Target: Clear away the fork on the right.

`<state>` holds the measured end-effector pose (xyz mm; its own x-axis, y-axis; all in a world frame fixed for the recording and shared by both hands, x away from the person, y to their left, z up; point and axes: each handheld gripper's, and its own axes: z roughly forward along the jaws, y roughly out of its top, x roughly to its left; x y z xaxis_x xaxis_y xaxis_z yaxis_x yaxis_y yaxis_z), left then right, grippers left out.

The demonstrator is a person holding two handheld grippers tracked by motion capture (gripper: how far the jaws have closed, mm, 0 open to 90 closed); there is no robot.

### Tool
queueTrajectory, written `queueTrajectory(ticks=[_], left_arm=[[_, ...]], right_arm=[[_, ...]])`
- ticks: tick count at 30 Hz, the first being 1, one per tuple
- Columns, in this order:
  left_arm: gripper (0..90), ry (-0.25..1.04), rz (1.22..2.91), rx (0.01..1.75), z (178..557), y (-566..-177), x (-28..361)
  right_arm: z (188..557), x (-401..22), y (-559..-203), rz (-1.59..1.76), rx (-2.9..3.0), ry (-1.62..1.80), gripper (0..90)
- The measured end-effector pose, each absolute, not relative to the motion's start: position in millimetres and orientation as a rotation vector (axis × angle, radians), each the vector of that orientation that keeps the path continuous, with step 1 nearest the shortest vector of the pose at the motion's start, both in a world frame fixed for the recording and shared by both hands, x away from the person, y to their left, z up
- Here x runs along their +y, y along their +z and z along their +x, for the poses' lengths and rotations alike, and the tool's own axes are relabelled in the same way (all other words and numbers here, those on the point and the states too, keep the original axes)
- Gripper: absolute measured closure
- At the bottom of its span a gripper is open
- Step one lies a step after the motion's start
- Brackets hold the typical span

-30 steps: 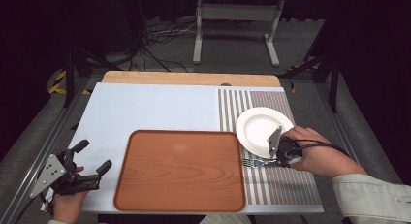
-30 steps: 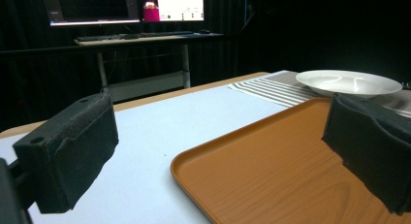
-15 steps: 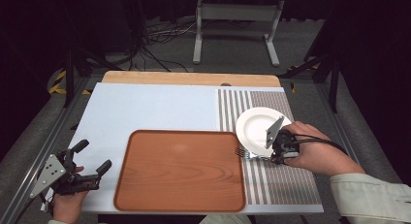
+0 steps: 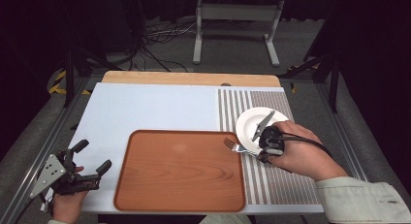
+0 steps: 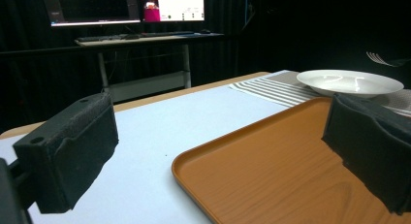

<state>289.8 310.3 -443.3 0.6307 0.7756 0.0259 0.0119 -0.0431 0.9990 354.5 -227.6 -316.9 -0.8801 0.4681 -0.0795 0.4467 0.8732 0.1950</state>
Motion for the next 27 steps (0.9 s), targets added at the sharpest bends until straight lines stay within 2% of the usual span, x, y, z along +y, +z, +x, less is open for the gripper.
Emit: queueTrajectory(ticks=[16,27], left_arm=[[0.2,0.705,1.501,0.695,289.9,-443.4,310.8],[0.2,0.704,1.497,0.694,290.0,-443.3,311.0]], right_arm=[[357.0,-193.7,-320.8,1.048,2.849,0.403,77.6],[359.9,-179.6,-333.5,1.121,2.824,0.394,77.8]])
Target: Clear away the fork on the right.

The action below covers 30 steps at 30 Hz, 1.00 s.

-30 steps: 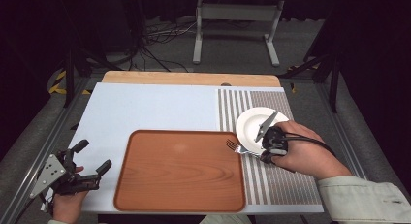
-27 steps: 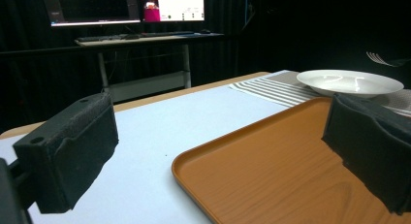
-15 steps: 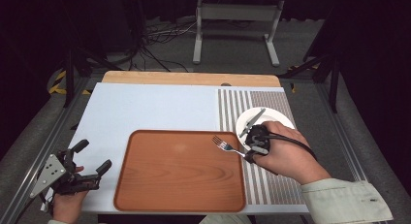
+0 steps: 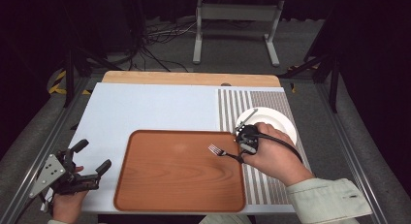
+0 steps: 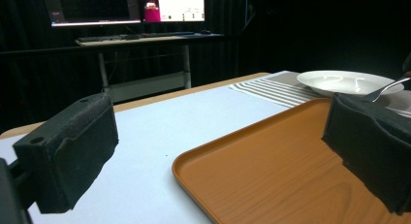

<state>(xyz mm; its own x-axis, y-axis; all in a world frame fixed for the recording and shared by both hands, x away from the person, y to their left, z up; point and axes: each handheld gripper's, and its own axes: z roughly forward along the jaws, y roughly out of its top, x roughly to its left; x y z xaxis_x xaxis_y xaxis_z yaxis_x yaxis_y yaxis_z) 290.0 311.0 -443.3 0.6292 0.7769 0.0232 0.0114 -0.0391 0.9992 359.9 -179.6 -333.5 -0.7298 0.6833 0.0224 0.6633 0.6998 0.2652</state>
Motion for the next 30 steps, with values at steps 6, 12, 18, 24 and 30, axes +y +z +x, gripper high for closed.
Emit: queueTrajectory(ticks=[6,12,18,24,30], left_arm=[[0.2,0.705,1.496,0.693,289.9,-443.1,311.3],[0.2,0.708,1.497,0.691,289.9,-442.8,311.6],[0.2,0.712,1.492,0.689,290.1,-442.8,312.0],[0.2,0.710,1.492,0.691,290.0,-442.6,312.3],[0.2,0.712,1.495,0.690,289.6,-442.1,312.9]], right_arm=[[362.4,-172.0,-341.0,1.209,2.779,0.429,77.8],[364.9,-166.9,-345.6,1.272,2.728,0.466,77.8],[367.3,-160.3,-353.5,1.359,2.664,0.487,77.8],[367.4,-153.6,-361.5,1.378,2.651,0.526,77.8],[366.9,-147.5,-370.0,1.403,2.626,0.534,77.8]])
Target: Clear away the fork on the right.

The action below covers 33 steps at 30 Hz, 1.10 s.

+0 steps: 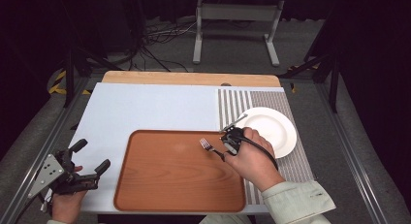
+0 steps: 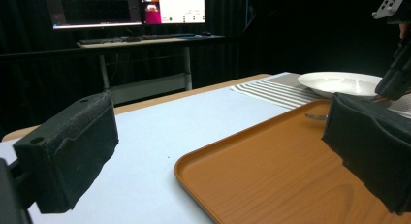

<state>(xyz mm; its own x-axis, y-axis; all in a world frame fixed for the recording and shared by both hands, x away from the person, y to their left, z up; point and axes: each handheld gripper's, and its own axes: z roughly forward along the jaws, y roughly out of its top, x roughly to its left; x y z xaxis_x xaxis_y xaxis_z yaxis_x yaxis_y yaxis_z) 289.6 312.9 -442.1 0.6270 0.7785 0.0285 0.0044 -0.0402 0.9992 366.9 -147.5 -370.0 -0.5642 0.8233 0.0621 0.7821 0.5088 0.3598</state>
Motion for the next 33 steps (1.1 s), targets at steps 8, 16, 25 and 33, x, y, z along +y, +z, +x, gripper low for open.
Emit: queueTrajectory(ticks=[8,16,25,33], left_arm=[[0.2,0.713,1.494,0.690,289.8,-442.0,313.1],[0.2,0.712,1.493,0.692,289.8,-442.1,313.2],[0.2,0.714,1.491,0.695,289.9,-442.0,313.7],[0.2,0.713,1.490,0.696,289.9,-442.1,313.7]], right_arm=[[366.5,-143.4,-374.5,1.442,2.596,0.563,77.8],[363.3,-139.0,-384.9,1.496,2.607,0.561,77.7],[361.6,-134.0,-395.8,1.505,2.635,0.527,77.6],[360.8,-131.1,-403.1,1.517,2.656,0.501,77.7]])
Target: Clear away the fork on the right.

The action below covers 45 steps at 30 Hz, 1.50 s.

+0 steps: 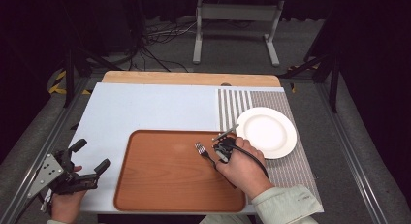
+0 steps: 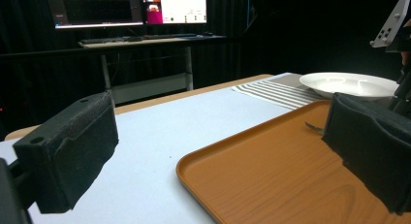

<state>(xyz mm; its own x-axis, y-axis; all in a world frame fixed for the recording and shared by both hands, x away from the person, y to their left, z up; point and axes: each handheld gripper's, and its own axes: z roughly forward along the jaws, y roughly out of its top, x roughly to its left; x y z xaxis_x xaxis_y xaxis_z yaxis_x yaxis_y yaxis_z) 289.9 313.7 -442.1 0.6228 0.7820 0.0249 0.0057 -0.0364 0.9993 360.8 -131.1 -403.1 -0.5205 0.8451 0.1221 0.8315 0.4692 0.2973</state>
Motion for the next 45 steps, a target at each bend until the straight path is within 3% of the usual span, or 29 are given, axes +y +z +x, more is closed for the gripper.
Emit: queueTrajectory(ticks=[27,37,38,40,42,45], left_arm=[[0.2,0.711,1.489,0.699,290.1,-442.6,313.5],[0.2,0.712,1.490,0.699,290.2,-442.5,313.6],[0.2,0.713,1.490,0.698,290.1,-442.4,313.6],[0.2,0.713,1.491,0.699,289.9,-442.4,313.8],[0.2,0.715,1.494,0.698,289.2,-442.5,314.2],[0.2,0.718,1.490,0.700,288.0,-442.4,314.9]], right_arm=[[360.4,-126.8,-415.8,1.513,2.724,0.437,77.0],[359.7,-127.2,-411.8,1.446,2.715,0.493,62.8],[359.6,-127.1,-411.1,1.429,2.720,0.508,59.6],[360.6,-126.6,-411.4,1.314,2.723,0.552,40.7],[362.0,-126.1,-410.6,1.213,2.717,0.602,30.1],[365.3,-125.2,-408.0,1.083,2.716,0.655,25.6]])
